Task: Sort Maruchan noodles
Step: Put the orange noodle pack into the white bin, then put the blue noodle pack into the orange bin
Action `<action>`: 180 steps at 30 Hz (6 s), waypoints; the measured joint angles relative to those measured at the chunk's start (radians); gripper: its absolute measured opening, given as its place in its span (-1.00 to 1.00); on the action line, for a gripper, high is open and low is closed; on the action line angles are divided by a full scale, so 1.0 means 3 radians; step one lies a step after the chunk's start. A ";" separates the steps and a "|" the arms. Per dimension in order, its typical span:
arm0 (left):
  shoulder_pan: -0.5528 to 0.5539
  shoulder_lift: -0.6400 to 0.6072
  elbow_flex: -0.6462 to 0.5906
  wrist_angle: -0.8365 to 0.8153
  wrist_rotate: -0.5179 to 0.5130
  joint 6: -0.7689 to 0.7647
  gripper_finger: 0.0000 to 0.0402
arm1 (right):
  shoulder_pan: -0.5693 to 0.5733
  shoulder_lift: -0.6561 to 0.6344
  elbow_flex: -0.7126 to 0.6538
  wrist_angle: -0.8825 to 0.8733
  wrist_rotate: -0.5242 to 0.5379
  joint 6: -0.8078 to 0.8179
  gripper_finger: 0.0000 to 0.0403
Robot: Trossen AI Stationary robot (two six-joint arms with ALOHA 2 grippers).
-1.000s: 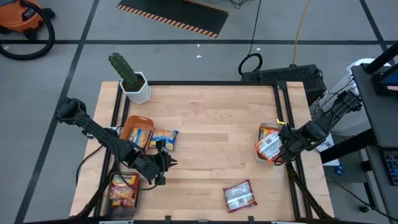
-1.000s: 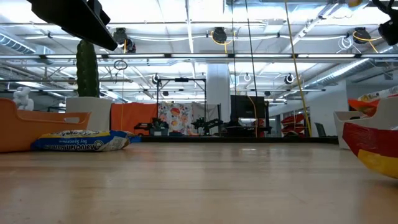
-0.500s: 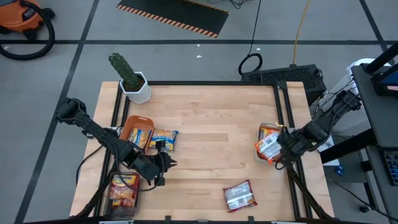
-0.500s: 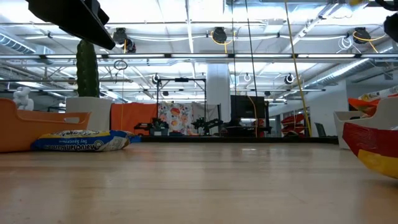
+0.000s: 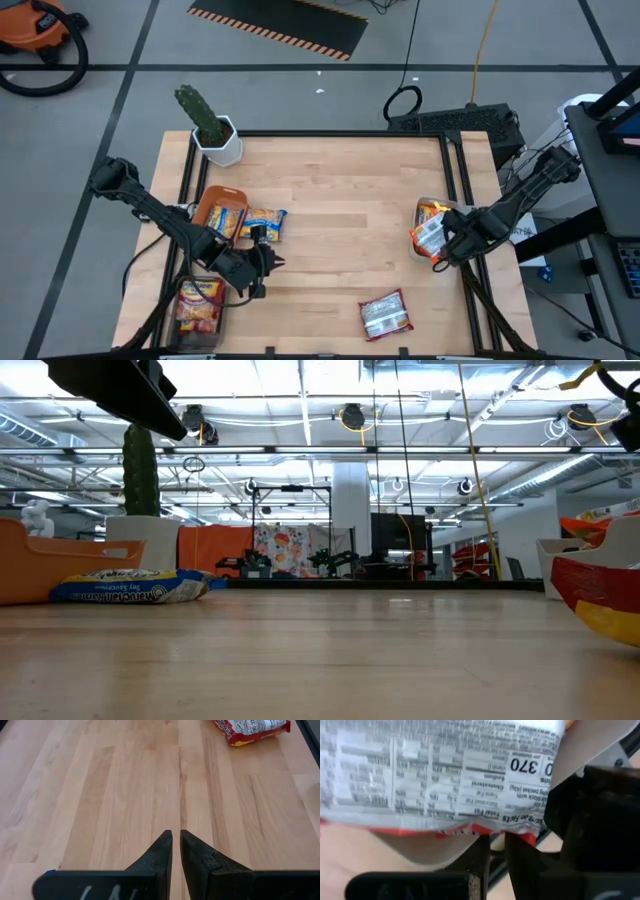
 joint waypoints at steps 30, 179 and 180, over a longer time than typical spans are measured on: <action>0.0028 0.0000 0.0000 0.0016 -0.0008 0.0072 -0.79 | -0.0212 0.0248 0.0784 -0.0325 0.0895 0.0188 -0.85; 0.1353 -0.1368 0.1077 -0.4085 -0.0093 -0.0783 -0.97 | -0.0654 0.0774 0.1106 0.3836 0.2443 -0.4585 -0.99; 0.1353 -0.1397 0.1006 -0.4085 -0.0054 -0.0819 -0.97 | -0.0640 0.0781 0.1106 0.3836 0.2442 -0.4585 -0.99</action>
